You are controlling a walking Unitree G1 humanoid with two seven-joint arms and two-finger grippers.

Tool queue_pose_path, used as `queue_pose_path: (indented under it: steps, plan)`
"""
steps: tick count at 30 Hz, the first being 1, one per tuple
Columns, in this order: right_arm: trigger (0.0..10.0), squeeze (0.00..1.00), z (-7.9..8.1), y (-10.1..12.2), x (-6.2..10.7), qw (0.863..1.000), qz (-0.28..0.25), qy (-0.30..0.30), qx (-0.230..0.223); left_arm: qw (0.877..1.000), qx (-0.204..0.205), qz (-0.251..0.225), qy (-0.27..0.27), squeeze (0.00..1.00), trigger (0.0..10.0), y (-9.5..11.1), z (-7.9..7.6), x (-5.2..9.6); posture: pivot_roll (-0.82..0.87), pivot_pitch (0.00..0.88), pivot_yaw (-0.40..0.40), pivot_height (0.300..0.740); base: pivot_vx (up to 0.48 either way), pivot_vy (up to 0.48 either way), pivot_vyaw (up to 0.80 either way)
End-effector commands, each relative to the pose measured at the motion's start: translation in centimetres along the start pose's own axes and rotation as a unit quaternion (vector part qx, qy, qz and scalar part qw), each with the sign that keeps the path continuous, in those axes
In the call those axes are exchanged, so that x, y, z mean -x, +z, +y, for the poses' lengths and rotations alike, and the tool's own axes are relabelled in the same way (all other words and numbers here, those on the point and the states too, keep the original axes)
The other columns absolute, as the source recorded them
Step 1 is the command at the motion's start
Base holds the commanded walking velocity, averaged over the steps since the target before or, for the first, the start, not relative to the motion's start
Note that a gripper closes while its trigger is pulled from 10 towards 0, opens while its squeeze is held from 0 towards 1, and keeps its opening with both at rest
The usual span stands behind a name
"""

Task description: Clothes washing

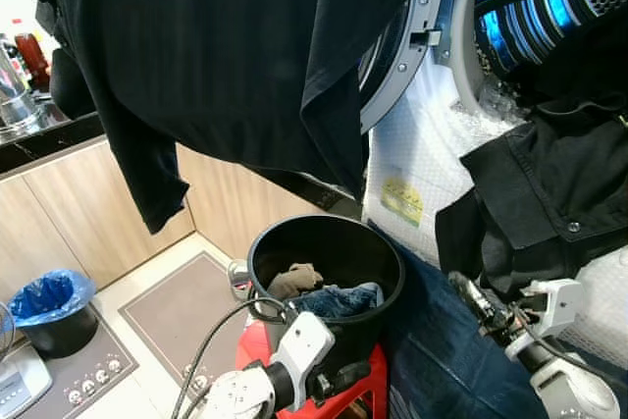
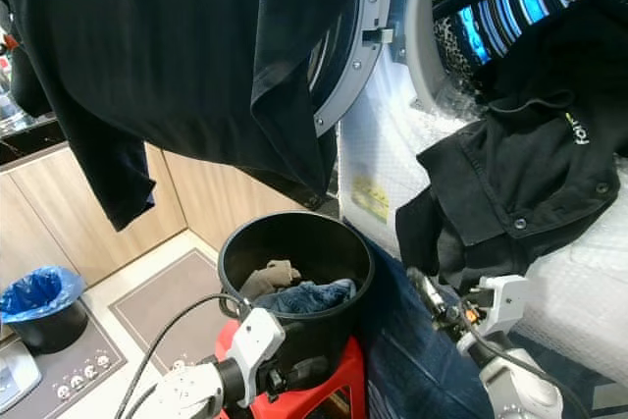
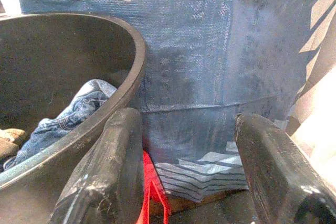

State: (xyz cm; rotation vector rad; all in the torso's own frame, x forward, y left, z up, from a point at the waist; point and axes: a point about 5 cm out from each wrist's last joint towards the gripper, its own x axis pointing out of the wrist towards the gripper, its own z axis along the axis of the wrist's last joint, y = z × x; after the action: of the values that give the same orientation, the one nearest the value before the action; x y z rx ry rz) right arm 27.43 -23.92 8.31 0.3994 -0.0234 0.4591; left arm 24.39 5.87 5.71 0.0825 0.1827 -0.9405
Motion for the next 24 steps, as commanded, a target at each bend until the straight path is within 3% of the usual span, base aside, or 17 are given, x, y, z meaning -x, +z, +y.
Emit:
queue_pose_path:
  steps: [1, 7, 18, 24]
  plan:
    - [10.0, 0.00, 0.7, 0.5, -0.1, 0.999, -0.016, 0.036, -0.009, 1.000, -0.009, 0.002, 0.004, 0.00, 10.0, 0.2, 0.3, 0.2, -0.13, 0.000, 0.055, 0.740, 0.000, 0.000, 0.00]
    - [10.0, 0.00, 1.9, 1.0, 0.1, 0.993, -0.031, 0.106, -0.044, 1.000, -0.008, 0.002, 0.006, 0.00, 10.0, 0.2, 0.3, 0.2, -0.12, 0.000, 0.053, 0.740, 0.000, 0.000, 0.00]
    - [10.0, 0.00, 1.3, 4.8, -2.0, 0.987, -0.129, 0.072, -0.056, 1.000, -0.008, 0.003, 0.003, 0.00, 10.0, 0.2, 0.3, 0.1, -0.12, 0.000, 0.051, 0.740, 0.000, 0.000, 0.00]
    - [10.0, 0.00, 1.9, 5.8, -1.8, 0.978, -0.152, 0.120, -0.079, 1.000, -0.010, 0.003, 0.004, 0.00, 10.0, 0.2, 0.3, 0.0, -0.12, 0.000, 0.048, 0.740, 0.000, 0.000, 0.00]
